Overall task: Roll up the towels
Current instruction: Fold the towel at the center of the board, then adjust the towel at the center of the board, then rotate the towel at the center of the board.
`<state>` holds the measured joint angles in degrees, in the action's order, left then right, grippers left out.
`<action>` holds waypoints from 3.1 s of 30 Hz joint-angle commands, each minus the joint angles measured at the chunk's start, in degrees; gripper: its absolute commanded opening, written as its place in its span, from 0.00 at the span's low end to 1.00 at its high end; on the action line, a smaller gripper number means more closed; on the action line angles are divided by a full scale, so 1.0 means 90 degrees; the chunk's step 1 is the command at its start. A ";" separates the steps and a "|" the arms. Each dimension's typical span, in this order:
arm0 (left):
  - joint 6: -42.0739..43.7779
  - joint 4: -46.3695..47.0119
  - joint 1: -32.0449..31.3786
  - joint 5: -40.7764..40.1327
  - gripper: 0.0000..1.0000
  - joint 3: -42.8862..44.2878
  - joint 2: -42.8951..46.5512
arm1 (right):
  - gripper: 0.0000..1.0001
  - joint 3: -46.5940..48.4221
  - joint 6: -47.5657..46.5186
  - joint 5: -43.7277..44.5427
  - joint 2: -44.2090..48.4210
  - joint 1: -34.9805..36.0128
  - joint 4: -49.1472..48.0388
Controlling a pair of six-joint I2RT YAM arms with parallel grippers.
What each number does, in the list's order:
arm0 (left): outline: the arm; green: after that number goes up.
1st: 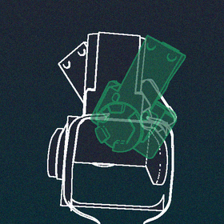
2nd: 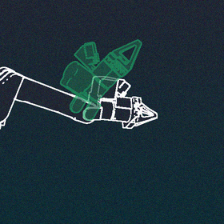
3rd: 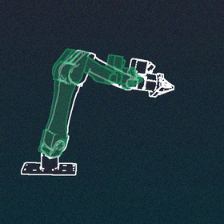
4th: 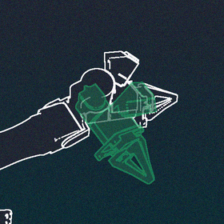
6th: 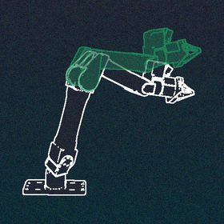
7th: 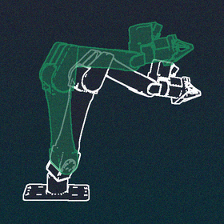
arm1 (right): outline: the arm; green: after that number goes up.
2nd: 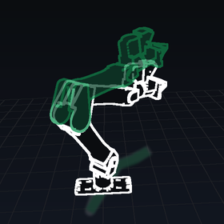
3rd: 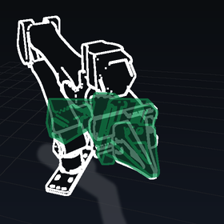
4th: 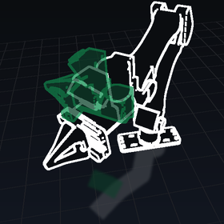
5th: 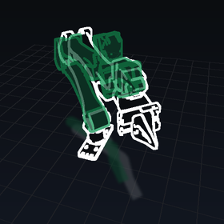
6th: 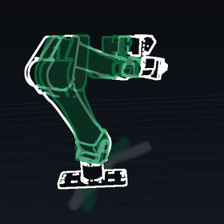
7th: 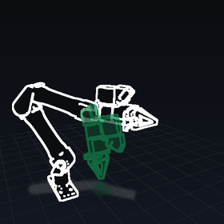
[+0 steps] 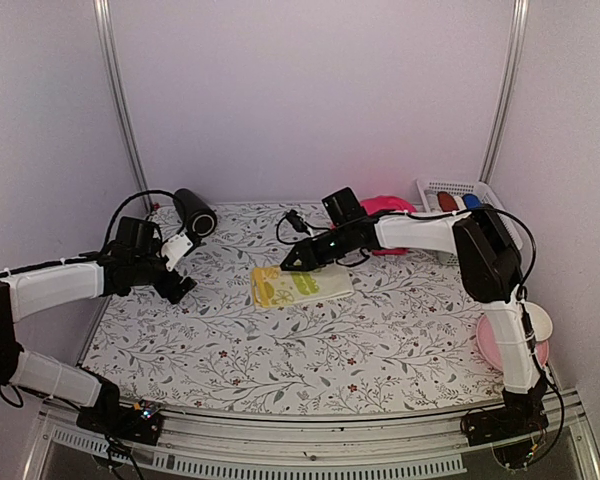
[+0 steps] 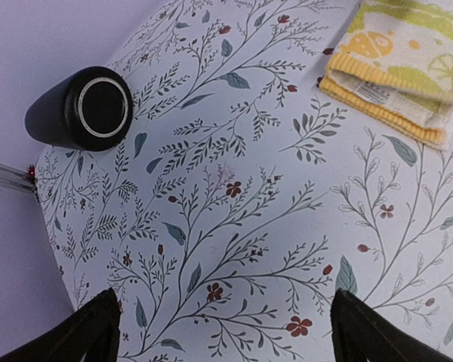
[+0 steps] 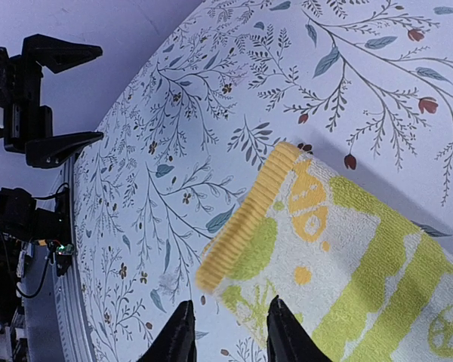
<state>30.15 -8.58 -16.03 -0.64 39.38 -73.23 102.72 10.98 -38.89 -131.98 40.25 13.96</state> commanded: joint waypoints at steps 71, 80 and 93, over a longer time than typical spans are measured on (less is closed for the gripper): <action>-0.0706 -0.0769 -0.1640 0.0100 0.58 0.4414 -0.4863 | 0.07 -0.1911 0.0446 0.2427 0.1353 -0.0849 0.0330; -0.0660 -0.0689 -0.1636 0.0152 0.97 0.4014 -0.3646 | 0.07 -0.2399 0.0262 0.2911 0.1755 -0.0783 0.0542; -0.0596 -0.0469 -0.0939 0.0358 0.97 0.2577 -0.2626 | 0.06 -0.2050 0.0059 0.3665 0.1019 -0.0232 0.0892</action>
<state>24.45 -13.32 -28.10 0.95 64.34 -99.79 82.43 13.02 -8.93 -120.73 36.51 19.88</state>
